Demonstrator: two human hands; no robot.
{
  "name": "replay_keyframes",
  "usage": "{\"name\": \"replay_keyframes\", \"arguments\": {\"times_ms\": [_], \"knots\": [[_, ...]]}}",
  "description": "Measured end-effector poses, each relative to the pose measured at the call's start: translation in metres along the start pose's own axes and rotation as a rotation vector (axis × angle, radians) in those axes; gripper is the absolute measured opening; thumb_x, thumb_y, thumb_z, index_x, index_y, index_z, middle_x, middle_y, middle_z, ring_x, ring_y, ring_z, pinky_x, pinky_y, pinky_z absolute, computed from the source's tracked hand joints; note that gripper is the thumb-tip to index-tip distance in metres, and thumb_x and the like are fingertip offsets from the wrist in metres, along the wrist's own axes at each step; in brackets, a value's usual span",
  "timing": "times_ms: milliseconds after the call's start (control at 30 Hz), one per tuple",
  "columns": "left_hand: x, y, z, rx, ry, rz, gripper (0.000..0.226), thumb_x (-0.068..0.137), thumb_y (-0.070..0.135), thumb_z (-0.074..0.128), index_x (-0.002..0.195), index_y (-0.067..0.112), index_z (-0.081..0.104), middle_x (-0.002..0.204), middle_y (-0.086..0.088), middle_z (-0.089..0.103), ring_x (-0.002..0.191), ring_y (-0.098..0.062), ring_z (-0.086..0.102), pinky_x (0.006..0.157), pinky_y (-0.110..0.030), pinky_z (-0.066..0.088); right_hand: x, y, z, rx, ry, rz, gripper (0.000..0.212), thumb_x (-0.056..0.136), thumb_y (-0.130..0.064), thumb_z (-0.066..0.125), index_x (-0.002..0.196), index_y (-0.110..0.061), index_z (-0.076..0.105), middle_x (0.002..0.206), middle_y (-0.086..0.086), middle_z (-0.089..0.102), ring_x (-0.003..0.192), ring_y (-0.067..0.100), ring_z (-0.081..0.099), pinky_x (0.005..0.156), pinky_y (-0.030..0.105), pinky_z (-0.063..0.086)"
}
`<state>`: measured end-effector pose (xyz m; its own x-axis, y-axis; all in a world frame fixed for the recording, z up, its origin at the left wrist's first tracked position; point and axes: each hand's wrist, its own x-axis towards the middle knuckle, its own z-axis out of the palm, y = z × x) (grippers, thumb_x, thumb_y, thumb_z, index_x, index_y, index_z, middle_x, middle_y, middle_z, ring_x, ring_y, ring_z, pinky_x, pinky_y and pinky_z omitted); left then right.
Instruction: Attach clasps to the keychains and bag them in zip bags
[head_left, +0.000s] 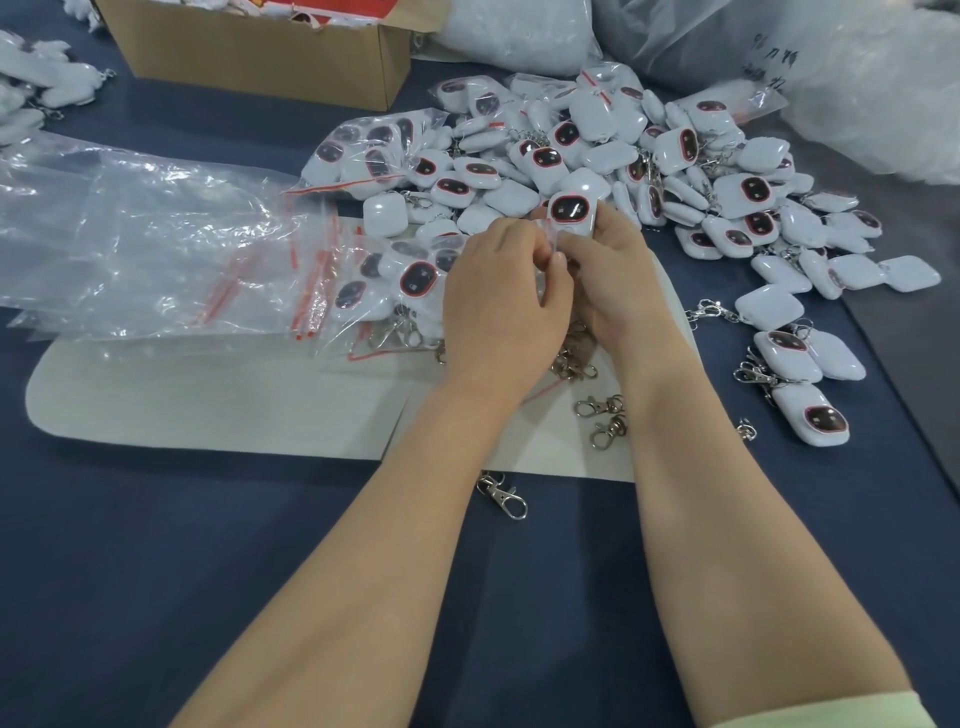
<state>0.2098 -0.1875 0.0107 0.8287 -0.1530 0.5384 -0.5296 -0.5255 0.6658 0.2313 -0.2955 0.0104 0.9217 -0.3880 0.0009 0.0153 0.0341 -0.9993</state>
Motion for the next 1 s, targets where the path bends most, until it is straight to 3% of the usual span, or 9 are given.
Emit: {"name": "replay_keyframes", "arguments": {"times_ms": [233, 367, 433, 600, 700, 767, 833, 933, 1000], "knots": [[0.000, 0.001, -0.001, -0.016, 0.013, -0.039, 0.009, 0.090, 0.016, 0.055, 0.084, 0.010, 0.055, 0.097, -0.003, 0.061, 0.092, -0.018, 0.052, 0.075, -0.021, 0.030, -0.001, -0.001, 0.000, -0.025, 0.040, -0.023, 0.030, 0.089, 0.006, 0.047, 0.114, -0.005, 0.059, 0.092, 0.006, 0.063, 0.081, 0.015, 0.058, 0.073, 0.031, 0.048], [0.014, 0.008, -0.010, -0.081, -0.058, -0.198, 0.014, 0.091, 0.021, 0.053, 0.083, 0.010, 0.055, 0.094, 0.001, 0.057, 0.090, -0.016, 0.052, 0.076, -0.026, 0.039, 0.004, -0.011, 0.009, -0.071, 0.067, -0.044, 0.037, 0.095, -0.002, 0.049, 0.131, -0.012, 0.048, 0.125, 0.008, 0.059, 0.110, 0.020, 0.061, 0.094, 0.034, 0.051], [0.030, 0.007, -0.021, 0.001, -0.159, -0.233, 0.020, 0.091, 0.025, 0.053, 0.078, 0.011, 0.056, 0.089, -0.001, 0.058, 0.083, -0.018, 0.054, 0.073, -0.032, 0.043, 0.011, -0.023, 0.020, -0.145, 0.136, -0.071, 0.042, 0.095, -0.011, 0.055, 0.135, -0.014, 0.042, 0.116, 0.005, 0.056, 0.095, 0.017, 0.062, 0.087, 0.029, 0.052], [0.068, -0.019, -0.058, 0.172, -0.372, -0.386, 0.039, 0.088, 0.025, 0.056, 0.055, 0.012, 0.039, 0.053, -0.003, 0.043, 0.056, -0.026, 0.045, 0.054, -0.031, 0.034, 0.029, -0.061, 0.058, -0.310, 0.240, -0.187, 0.027, 0.088, -0.028, 0.067, 0.099, -0.017, 0.045, 0.086, 0.001, 0.056, 0.077, 0.020, 0.058, 0.074, 0.033, 0.046], [0.078, -0.031, -0.068, 0.212, -0.469, -0.460, 0.039, 0.088, 0.026, 0.057, 0.058, 0.009, 0.039, 0.055, -0.002, 0.039, 0.057, -0.023, 0.041, 0.048, -0.029, 0.030, 0.041, -0.075, 0.087, -0.418, 0.061, -0.138, 0.019, 0.086, -0.026, 0.066, 0.087, -0.017, 0.049, 0.083, -0.002, 0.058, 0.078, 0.025, 0.061, 0.076, 0.037, 0.050], [0.083, -0.034, -0.068, 0.227, -0.585, -0.453, 0.029, 0.089, 0.025, 0.056, 0.073, 0.002, 0.051, 0.067, -0.005, 0.050, 0.071, -0.026, 0.052, 0.055, -0.030, 0.039, 0.051, -0.081, 0.109, -0.459, -0.127, -0.028, 0.015, 0.087, -0.019, 0.066, 0.083, -0.010, 0.054, 0.077, 0.006, 0.056, 0.068, 0.022, 0.058, 0.070, 0.037, 0.052], [0.089, -0.038, -0.068, 0.260, -0.694, -0.440, 0.019, 0.089, 0.016, 0.054, 0.078, 0.001, 0.056, 0.075, -0.008, 0.056, 0.077, -0.029, 0.055, 0.064, -0.031, 0.045, 0.063, -0.088, 0.135, -0.199, -0.223, 0.057, 0.010, 0.090, -0.009, 0.064, 0.092, -0.001, 0.059, 0.082, 0.015, 0.059, 0.059, 0.016, 0.059, 0.061, 0.027, 0.054], [0.096, -0.046, -0.070, 0.322, -0.761, -0.429, 0.032, 0.089, 0.000, 0.048, 0.062, 0.014, 0.036, 0.065, 0.000, 0.040, 0.061, -0.017, 0.039, 0.047, -0.013, 0.033, 0.083, -0.104, 0.169, 0.289, -0.257, 0.009, 0.036, 0.094, 0.004, 0.054, 0.129, 0.004, 0.047, 0.114, 0.023, 0.059, 0.085, 0.020, 0.057, 0.070, 0.025, 0.051], [0.099, -0.051, -0.073, 0.311, -0.790, -0.429, 0.036, 0.090, -0.003, 0.046, 0.063, 0.015, 0.030, 0.065, 0.001, 0.034, 0.060, -0.013, 0.033, 0.041, -0.006, 0.033, 0.093, -0.101, 0.183, 0.337, -0.332, 0.014, 0.047, 0.096, 0.007, 0.047, 0.140, -0.005, 0.034, 0.120, 0.017, 0.053, 0.098, 0.020, 0.048, 0.081, 0.026, 0.052]]}}
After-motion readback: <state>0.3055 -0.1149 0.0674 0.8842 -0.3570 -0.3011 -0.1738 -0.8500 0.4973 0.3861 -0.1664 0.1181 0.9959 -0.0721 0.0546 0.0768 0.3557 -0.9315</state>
